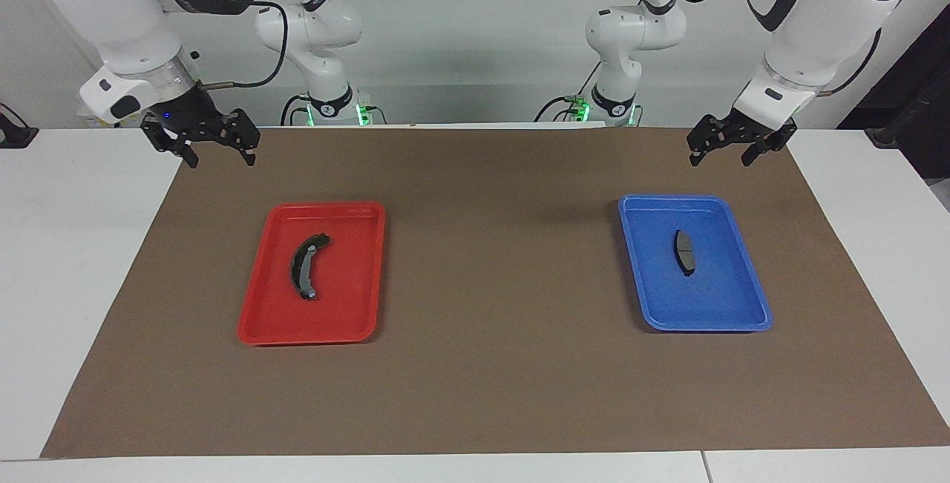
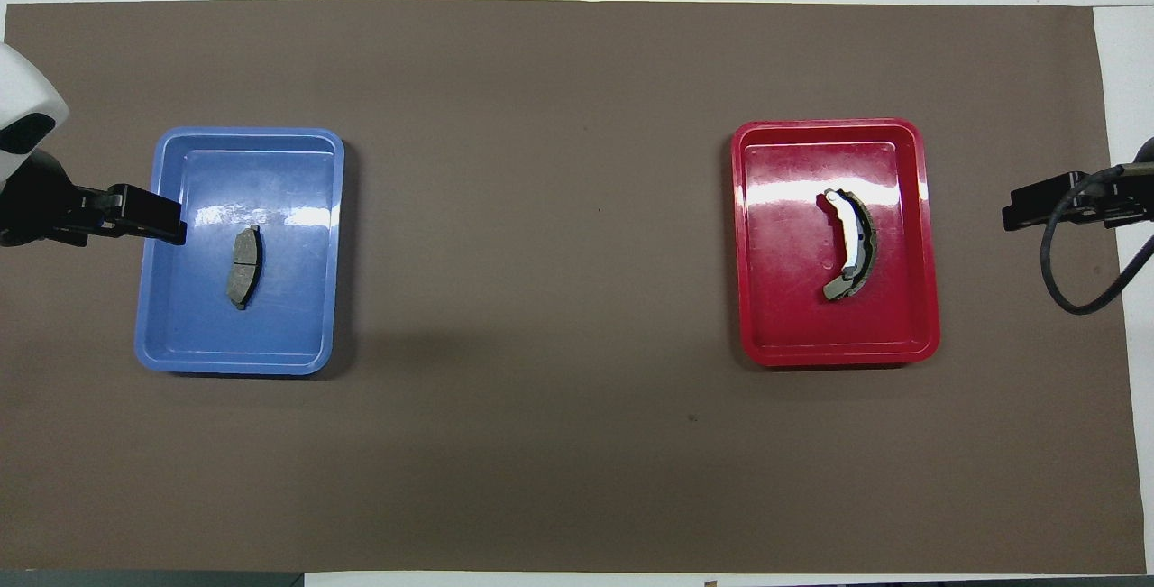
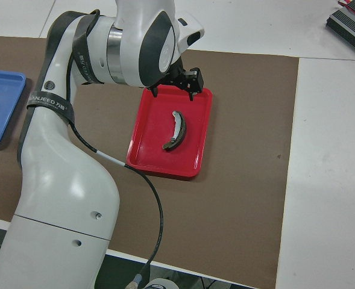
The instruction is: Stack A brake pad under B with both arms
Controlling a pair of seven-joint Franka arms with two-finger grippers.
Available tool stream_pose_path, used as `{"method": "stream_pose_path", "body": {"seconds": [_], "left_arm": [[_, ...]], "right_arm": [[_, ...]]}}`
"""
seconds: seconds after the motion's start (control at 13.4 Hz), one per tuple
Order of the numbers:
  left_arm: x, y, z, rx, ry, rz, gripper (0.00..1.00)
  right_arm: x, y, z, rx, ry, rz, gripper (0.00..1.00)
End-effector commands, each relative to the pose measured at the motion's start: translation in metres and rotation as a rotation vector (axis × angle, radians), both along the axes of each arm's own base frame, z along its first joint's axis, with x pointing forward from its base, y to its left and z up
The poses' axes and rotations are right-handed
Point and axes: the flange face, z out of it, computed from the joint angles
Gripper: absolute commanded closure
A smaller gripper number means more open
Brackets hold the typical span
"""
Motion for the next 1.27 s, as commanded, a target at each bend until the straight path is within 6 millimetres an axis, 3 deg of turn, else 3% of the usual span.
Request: {"method": "stream_pose_path", "body": {"seconds": [0.0, 0.3, 0.6, 1.05, 1.2], "left_arm": [[0.005, 0.008, -0.025, 0.005, -0.021, -0.004, 0.01], [0.007, 0.053, -0.093, -0.003, -0.035, -0.063, 0.02], [0.003, 0.055, -0.163, 0.0, -0.072, -0.058, 0.02], [-0.005, 0.054, -0.241, 0.006, -0.11, -0.054, 0.02], [-0.008, 0.054, -0.26, 0.006, -0.092, -0.053, 0.02]], "right_arm": [[-0.007, -0.003, 0.001, 0.016, -0.002, -0.01, 0.01], [-0.012, -0.001, -0.008, 0.012, 0.003, -0.004, 0.01], [-0.004, 0.012, -0.02, 0.012, -0.003, 0.018, 0.01], [0.023, 0.042, -0.081, 0.008, 0.037, 0.037, 0.01], [0.022, 0.05, -0.113, 0.004, 0.036, 0.018, 0.01]]}}
